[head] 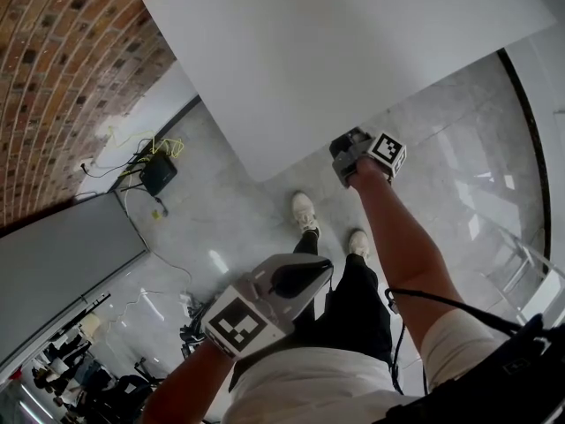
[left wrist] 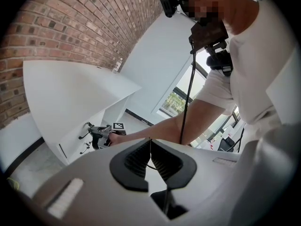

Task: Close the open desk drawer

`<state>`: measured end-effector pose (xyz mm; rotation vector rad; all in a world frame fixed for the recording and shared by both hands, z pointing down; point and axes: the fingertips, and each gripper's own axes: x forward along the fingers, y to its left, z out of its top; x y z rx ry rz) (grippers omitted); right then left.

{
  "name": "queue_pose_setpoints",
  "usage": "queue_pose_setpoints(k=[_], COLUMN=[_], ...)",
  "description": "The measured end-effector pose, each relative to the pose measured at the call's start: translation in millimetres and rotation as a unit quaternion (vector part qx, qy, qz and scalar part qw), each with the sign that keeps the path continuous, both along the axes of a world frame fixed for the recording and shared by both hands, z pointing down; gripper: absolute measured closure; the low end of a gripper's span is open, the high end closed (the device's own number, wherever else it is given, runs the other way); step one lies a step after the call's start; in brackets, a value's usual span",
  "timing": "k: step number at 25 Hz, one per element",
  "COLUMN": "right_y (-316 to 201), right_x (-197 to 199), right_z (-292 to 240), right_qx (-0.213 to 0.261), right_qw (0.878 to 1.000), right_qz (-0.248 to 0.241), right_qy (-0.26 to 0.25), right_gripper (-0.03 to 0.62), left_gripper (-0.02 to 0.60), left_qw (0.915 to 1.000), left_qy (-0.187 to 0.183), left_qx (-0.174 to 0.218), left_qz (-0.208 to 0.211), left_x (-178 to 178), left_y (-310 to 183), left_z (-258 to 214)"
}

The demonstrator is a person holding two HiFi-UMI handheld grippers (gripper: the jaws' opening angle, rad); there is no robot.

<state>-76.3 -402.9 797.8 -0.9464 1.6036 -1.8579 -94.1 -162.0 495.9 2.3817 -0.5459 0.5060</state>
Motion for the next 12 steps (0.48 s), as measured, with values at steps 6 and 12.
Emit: queue_pose_setpoints(k=[6, 12], right_y=[-4.3, -5.7], right_x=[-3.7, -5.7], right_z=[-0.9, 2.1], right_qx=[0.004, 0.003], right_qw=[1.000, 1.000], right_qz=[-0.002, -0.004], right_qy=[-0.003, 0.005], right_gripper=[0.576, 0.576], left_gripper=[0.575, 0.575], left_qw=[1.0000, 1.0000], left_qy=[-0.005, 0.001], left_qx=[-0.001, -0.001], left_qz=[0.000, -0.005], left_x=[2.6, 3.4], left_y=[-0.7, 2.9], left_z=[1.2, 4.8])
